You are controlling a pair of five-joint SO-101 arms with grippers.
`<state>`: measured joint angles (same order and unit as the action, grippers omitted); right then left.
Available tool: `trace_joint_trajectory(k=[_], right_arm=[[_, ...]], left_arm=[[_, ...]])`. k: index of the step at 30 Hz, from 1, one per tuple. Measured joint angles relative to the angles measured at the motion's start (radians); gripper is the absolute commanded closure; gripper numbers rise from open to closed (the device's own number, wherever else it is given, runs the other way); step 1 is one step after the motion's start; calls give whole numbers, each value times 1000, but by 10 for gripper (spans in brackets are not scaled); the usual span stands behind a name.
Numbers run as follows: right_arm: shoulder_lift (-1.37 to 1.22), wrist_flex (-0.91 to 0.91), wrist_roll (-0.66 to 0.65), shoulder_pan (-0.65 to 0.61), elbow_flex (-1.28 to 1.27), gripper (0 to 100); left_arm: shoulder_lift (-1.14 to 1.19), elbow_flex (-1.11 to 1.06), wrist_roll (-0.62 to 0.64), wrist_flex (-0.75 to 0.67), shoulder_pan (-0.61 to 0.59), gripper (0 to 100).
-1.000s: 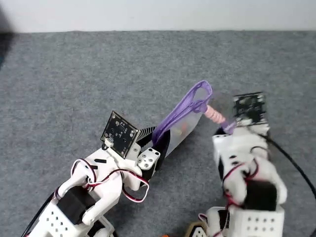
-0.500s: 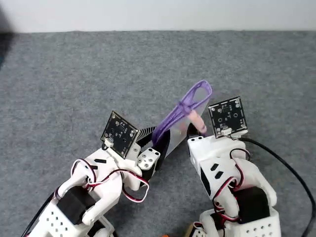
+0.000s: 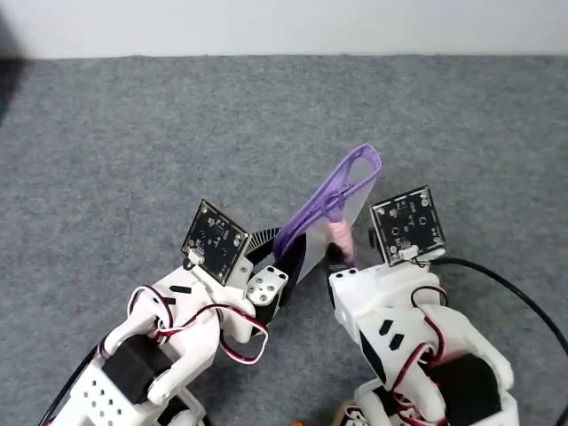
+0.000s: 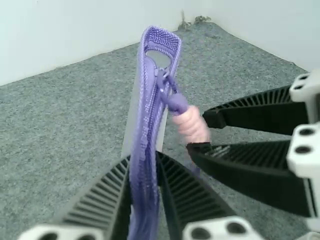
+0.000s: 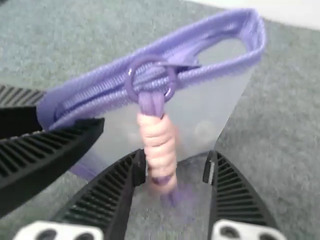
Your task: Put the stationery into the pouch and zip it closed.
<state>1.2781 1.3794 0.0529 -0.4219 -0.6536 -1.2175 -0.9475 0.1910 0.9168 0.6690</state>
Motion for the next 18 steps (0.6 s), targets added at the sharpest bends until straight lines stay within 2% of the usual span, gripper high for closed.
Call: trace_joint_trajectory(k=[4, 11, 18], right_arm=[[0, -5, 0, -8, 5, 665], [0, -23, 38, -20, 37, 764], [-2, -120, 46, -115, 48, 775]], left_arm=[[0, 0, 0, 0, 0, 991], [-2, 0, 0, 12, 0, 991], [-2, 6, 0, 28, 0, 991]])
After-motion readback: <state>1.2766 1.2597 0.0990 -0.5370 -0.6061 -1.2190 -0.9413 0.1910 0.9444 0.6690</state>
